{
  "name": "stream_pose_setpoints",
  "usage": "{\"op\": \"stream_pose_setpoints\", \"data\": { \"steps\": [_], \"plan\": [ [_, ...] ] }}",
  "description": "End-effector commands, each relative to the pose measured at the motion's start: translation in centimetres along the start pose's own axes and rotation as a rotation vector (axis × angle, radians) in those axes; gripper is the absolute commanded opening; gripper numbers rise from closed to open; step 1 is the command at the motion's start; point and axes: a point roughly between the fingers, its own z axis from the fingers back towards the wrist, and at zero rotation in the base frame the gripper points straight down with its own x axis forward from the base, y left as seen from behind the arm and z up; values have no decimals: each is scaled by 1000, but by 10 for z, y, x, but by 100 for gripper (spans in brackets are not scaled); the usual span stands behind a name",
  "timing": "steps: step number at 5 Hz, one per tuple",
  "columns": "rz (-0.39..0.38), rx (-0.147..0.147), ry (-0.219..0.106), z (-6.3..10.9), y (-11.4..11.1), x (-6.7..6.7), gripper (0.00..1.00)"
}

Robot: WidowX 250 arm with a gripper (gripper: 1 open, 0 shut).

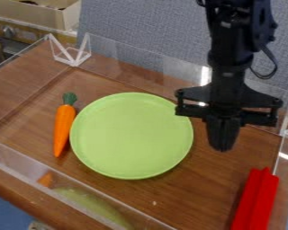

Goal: Put the red object on the green plate

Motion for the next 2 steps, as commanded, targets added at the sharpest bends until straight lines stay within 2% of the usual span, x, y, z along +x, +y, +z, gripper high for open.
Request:
{"op": "stream_pose_setpoints", "data": {
  "steps": [1, 2],
  "plan": [
    [0, -36, -49, 13, -5, 4, 0],
    [-13, -50, -32, 1, -20, -5, 0]
  ]
}}
